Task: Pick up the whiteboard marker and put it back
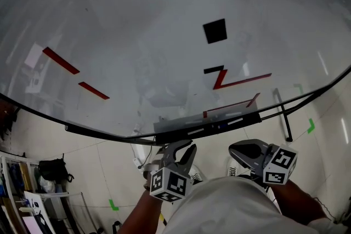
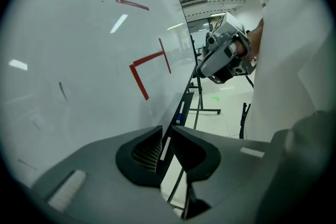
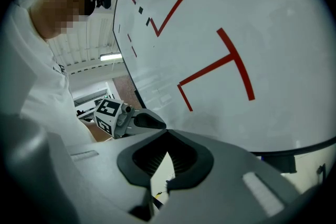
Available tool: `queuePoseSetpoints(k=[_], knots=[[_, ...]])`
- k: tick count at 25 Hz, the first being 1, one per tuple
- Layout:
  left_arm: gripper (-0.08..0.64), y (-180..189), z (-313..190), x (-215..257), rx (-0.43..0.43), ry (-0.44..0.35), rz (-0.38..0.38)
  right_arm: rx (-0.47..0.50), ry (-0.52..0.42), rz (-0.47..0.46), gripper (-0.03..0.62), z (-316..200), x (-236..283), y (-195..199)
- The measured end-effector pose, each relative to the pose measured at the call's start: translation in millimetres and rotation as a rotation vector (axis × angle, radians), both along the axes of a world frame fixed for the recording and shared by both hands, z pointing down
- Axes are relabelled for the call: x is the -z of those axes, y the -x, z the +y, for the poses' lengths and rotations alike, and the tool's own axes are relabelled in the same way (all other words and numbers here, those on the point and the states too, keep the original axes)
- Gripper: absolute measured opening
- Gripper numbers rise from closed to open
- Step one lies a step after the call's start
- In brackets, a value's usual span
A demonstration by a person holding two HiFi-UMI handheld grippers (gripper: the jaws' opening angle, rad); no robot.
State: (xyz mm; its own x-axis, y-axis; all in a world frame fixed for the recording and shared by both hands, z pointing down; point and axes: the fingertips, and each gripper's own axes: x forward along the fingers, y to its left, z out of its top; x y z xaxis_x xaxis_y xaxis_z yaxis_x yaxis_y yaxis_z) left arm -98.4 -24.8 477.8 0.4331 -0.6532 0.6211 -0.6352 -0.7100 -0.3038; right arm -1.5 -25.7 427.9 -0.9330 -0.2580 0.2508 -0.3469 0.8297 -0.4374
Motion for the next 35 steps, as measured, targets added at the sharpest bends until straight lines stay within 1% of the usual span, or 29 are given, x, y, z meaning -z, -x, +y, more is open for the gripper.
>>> queuePoseSetpoints(k=[4, 9, 14, 24, 28, 32, 35], knots=[[0.057, -1, 0, -9, -0.022, 0.026, -0.072, -0.014, 0.005, 0.000, 0.002, 1, -1, -4], [0.058, 2, -4, -18, -0.061, 0.022, -0.193, -0.030, 0.008, -0.002, 0.002, 3, -2, -8], [0.067, 1, -8, -26, -0.101, 0.033, -0.280, -0.048, 0.008, -0.007, 0.002, 2, -3, -14], [0.069, -3, -12, -40, -0.150, 0.084, -0.370, -0.076, 0.009, -0.014, 0.002, 0, -2, -25], [0.078, 0, -17, -48, -0.147, 0.105, -0.410, -0.084, 0.012, -0.017, 0.002, -1, -3, -28], [0.078, 1, -26, -58, -0.134, 0.119, -0.432, -0.089, 0.012, -0.019, 0.002, -2, -3, -32], [0.078, -2, -30, -63, -0.140, 0.120, -0.440, -0.098, 0.014, -0.021, 0.002, -3, -3, -36]])
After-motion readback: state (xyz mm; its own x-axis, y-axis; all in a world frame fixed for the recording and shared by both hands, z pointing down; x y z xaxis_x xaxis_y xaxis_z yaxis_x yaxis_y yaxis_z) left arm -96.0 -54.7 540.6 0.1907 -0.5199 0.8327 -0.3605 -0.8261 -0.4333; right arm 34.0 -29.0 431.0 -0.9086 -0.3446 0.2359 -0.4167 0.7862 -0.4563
